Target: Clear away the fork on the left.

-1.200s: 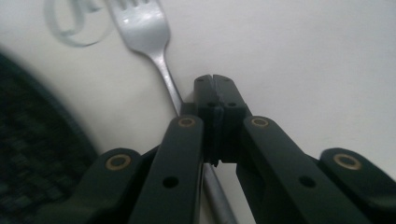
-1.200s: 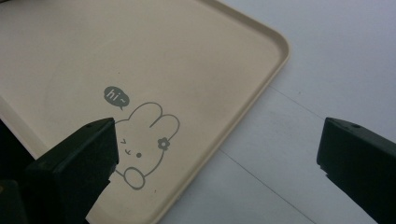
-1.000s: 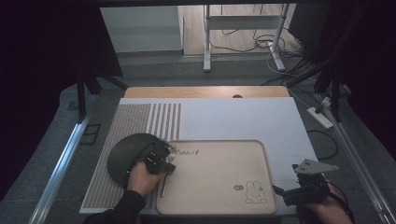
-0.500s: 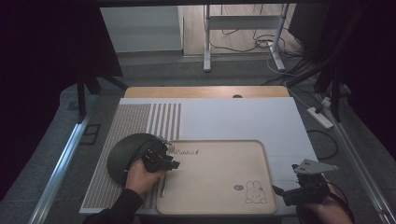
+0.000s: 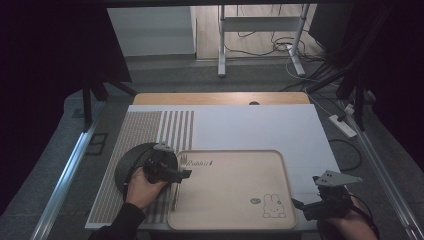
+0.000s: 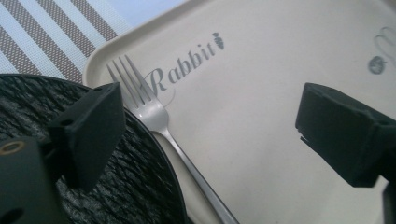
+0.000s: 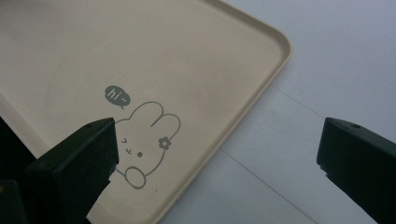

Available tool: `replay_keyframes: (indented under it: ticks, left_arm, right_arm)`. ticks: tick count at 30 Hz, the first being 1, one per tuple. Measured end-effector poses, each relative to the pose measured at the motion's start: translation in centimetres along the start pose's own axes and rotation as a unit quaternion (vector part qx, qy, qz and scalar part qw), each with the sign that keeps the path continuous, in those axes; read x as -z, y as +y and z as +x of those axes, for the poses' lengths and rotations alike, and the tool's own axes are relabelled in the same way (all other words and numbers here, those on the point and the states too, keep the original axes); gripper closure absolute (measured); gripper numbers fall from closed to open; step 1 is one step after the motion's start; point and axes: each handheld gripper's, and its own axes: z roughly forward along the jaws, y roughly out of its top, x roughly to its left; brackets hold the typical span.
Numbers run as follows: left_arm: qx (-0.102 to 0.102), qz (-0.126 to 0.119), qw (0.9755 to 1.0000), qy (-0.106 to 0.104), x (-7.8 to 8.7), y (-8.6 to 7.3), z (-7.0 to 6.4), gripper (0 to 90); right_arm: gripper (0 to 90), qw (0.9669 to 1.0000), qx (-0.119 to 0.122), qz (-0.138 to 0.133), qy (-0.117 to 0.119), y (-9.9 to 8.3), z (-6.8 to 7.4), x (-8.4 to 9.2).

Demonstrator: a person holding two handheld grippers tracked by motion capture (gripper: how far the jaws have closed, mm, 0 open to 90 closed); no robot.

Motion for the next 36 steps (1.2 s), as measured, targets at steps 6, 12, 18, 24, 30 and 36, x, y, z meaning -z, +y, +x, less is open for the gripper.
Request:
replay_keyframes:
  ticks: [6,12,18,24,30,36]
  left_arm:
    - [-0.011,-0.019,0.9998,0.002,0.9,-0.7,0.3,2.6]
    - [-0.006,-0.034,0.9994,0.001,1.8,-1.4,0.4,1.4]
    - [-0.012,-0.051,0.9986,-0.002,2.6,-1.9,0.2,0.1]
    - [-0.003,-0.05,0.9987,0.003,3.4,-2.9,0.3,0.0]
    - [-0.006,-0.06,0.998,0.018,4.4,-3.9,0.0,0.0]
    - [-0.005,-0.07,0.9971,0.03,5.5,-5.2,-0.2,0.0]
  right_arm:
    - [0.0,1.0,-0.002,-0.001,0.001,0.0,0.0,0.0]
    - [0.0,1.0,-0.003,-0.002,0.001,0.0,-0.1,0.0]
    - [0.0,1.0,-0.004,-0.003,0.001,0.0,-0.1,0.0]
    - [0.0,1.0,-0.005,-0.003,0.001,0.0,-0.1,0.1]
    - [0.0,1.0,-0.005,-0.003,0.001,0.0,-0.1,0.1]
    - [0.0,1.0,-0.007,-0.004,0.0,0.0,-0.1,0.1]
